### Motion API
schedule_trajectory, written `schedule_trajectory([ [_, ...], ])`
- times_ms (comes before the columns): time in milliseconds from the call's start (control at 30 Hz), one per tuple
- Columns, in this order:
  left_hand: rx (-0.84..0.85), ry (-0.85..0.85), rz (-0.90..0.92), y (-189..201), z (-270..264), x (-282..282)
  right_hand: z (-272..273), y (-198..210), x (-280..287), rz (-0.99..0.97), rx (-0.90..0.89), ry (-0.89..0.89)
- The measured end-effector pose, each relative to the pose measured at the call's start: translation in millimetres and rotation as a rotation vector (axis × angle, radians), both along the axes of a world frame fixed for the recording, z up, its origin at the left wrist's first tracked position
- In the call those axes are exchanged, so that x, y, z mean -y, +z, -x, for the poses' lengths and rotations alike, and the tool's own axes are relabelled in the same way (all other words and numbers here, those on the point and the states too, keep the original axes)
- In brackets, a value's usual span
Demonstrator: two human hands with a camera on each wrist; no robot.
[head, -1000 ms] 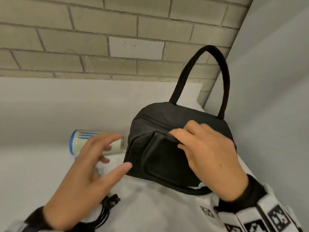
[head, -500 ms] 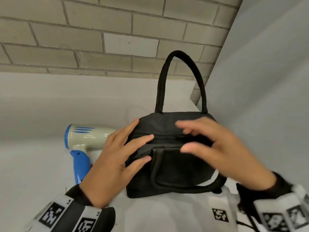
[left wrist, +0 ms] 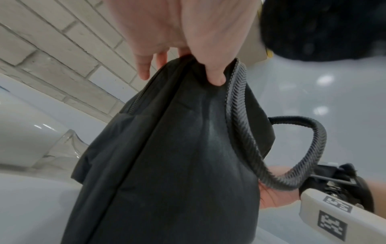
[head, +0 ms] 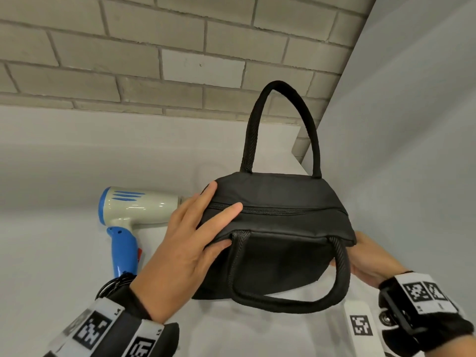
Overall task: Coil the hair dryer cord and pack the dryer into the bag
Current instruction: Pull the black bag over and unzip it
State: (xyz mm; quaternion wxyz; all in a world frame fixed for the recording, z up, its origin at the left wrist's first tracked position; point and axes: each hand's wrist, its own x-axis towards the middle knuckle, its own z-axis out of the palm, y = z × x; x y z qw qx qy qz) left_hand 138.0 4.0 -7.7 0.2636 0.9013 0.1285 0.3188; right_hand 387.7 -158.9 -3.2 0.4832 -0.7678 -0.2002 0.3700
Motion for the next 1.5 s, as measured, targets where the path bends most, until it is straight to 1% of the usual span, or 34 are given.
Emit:
schedule_trajectory([
  [133, 0.006, -0.030, -0.023, -0.8, -0.6, 1.4, -1.0, -1.7, -1.4, 0.024, -0.002, 0.017],
  [200, 0.012, -0.040, -0.021, -1.0, 0.3, 0.1, -2.4, -0.2, -0.5, 0.008, -0.031, 0.024],
  [300, 0.037, -0.037, -0.013, -2.0, 1.9, -4.4, -6.5, 5.1, 3.6, -0.109, -0.163, 0.032],
  [367, 0.057, -0.043, -0.017, -4.5, 2.4, -7.9, -9.6, 8.4, 7.5, -0.199, -0.273, 0.075],
  [467, 0.053, -0.056, -0.026, -4.5, 2.3, -8.6, -12.3, 9.1, 10.6, -0.186, -0.313, 0.114],
  [500, 0.046, -0.058, -0.033, -3.6, 2.2, -7.6, -11.7, 9.1, 9.5, -0.165, -0.290, 0.105],
  [533, 0.033, -0.053, -0.043, -2.0, 2.0, -6.4, -10.1, 9.9, 7.2, -0.141, -0.227, 0.081],
  [567, 0.010, -0.041, -0.049, 0.3, 2.1, -5.6, -8.2, 12.0, 3.5, -0.115, -0.120, 0.053],
  [633, -0.049, -0.009, -0.053, 5.0, 3.1, -5.6, -6.3, 17.9, -2.6, -0.039, 0.193, -0.023],
  [667, -0.077, -0.003, -0.051, 7.8, 3.9, -6.8, -6.7, 20.1, -3.7, -0.023, 0.299, -0.059],
  [700, -0.108, -0.010, -0.051, 13.1, 5.3, -8.3, -6.5, 22.3, -4.1, -0.028, 0.335, -0.077],
  [767, -0.152, -0.081, -0.046, 33.5, 9.2, -12.1, -3.7, 27.9, -4.3, -0.057, 0.296, -0.096],
  [833, -0.163, -0.159, -0.032, 66.6, 10.6, -19.2, -3.8, 29.7, -4.5, -0.077, 0.240, -0.129],
  [867, -0.154, -0.173, -0.066, 85.0, 7.4, -22.6, -3.4, 29.7, -4.6, -0.086, 0.225, -0.143],
  [933, -0.100, -0.201, -0.214, 120.0, -10.5, -22.5, -1.8, 29.8, -5.6, -0.113, 0.221, -0.176],
  [967, -0.093, -0.226, -0.276, 132.5, -25.6, -19.9, -1.0, 30.1, -5.9, -0.136, 0.229, -0.198],
  [1000, -0.122, -0.247, -0.315, 141.0, -43.7, -15.6, -0.1, 30.7, -6.7, -0.169, 0.244, -0.223],
  [1067, -0.252, -0.282, -0.355, 144.9, -87.2, -6.1, 1.0, 30.6, -9.3, -0.254, 0.289, -0.278],
  [1133, -0.470, -0.358, -0.403, 138.0, -127.8, 6.2, 1.6, 30.4, -12.1, -0.317, 0.342, -0.319],
  [1167, -0.582, -0.400, -0.442, 132.2, -142.9, 11.3, 1.6, 30.3, -13.1, -0.350, 0.346, -0.342],
  [1200, -0.660, -0.437, -0.481, 125.6, -154.3, 14.4, 1.3, 30.4, -13.3, -0.392, 0.326, -0.363],
  [1233, -0.700, -0.463, -0.500, 120.3, -162.0, 16.5, 0.8, 30.9, -12.9, -0.442, 0.288, -0.380],
  [1333, -0.714, -0.485, -0.459, 111.6, -171.8, 19.3, 1.9, 36.7, -10.1, -0.557, 0.214, -0.365],
  [1433, -0.645, -0.474, -0.377, 107.7, -173.9, 19.1, 6.3, 41.1, -11.9, -0.591, 0.259, -0.294],
  [1500, -0.571, -0.448, -0.311, 107.5, -174.0, 19.6, 7.6, 42.1, -14.3, -0.585, 0.321, -0.287],
])
